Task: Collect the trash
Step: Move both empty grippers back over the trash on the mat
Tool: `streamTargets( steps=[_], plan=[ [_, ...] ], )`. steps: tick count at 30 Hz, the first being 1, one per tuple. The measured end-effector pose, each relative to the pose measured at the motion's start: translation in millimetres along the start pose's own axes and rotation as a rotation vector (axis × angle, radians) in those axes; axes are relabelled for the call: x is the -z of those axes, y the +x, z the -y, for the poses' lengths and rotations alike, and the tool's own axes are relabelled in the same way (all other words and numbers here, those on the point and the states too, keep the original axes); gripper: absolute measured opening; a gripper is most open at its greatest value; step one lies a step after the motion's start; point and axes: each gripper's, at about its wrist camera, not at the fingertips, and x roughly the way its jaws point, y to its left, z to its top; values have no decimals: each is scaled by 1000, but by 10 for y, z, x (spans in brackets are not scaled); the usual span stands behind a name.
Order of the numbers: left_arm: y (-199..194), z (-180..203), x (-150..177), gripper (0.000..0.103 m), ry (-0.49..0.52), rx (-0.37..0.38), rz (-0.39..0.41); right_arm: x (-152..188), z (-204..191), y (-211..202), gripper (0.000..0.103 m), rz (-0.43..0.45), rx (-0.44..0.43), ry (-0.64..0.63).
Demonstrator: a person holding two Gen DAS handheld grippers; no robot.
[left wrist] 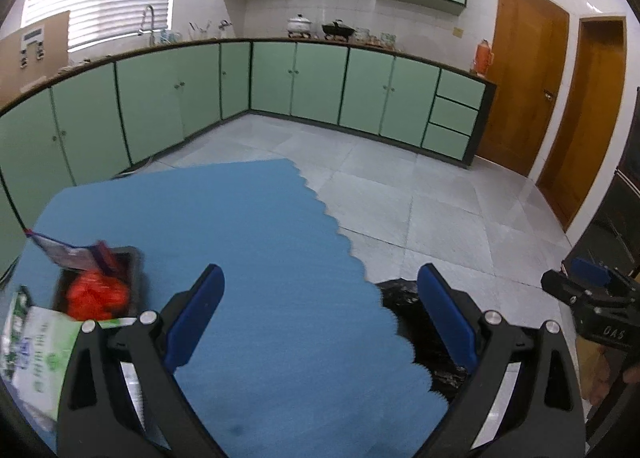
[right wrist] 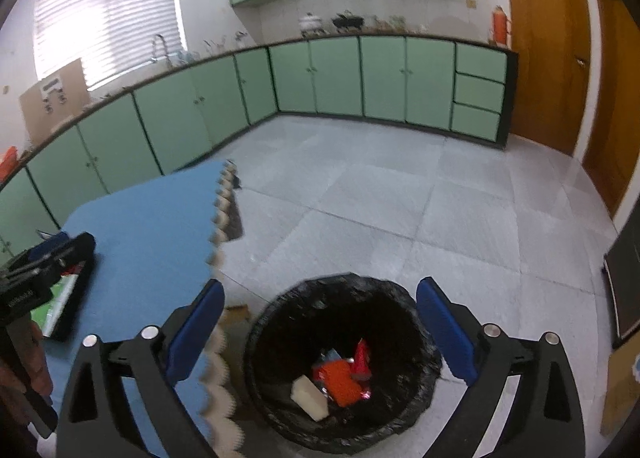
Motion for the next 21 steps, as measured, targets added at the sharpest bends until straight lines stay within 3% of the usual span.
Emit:
streamTargets(
  steps=[7,13,21],
  plan=[
    [-401,-382,-35,94,-13,-67,40,-193,-643,-227,97,64,-104,-71],
    [-733,-924,-7,95,-63,-148,70,-265,-1302,-251,97,86,-210,-143],
    [-1092,-1868,257,95,-137,-344,73,-134,-2128,-3,97,50,-332,-188]
  ],
)
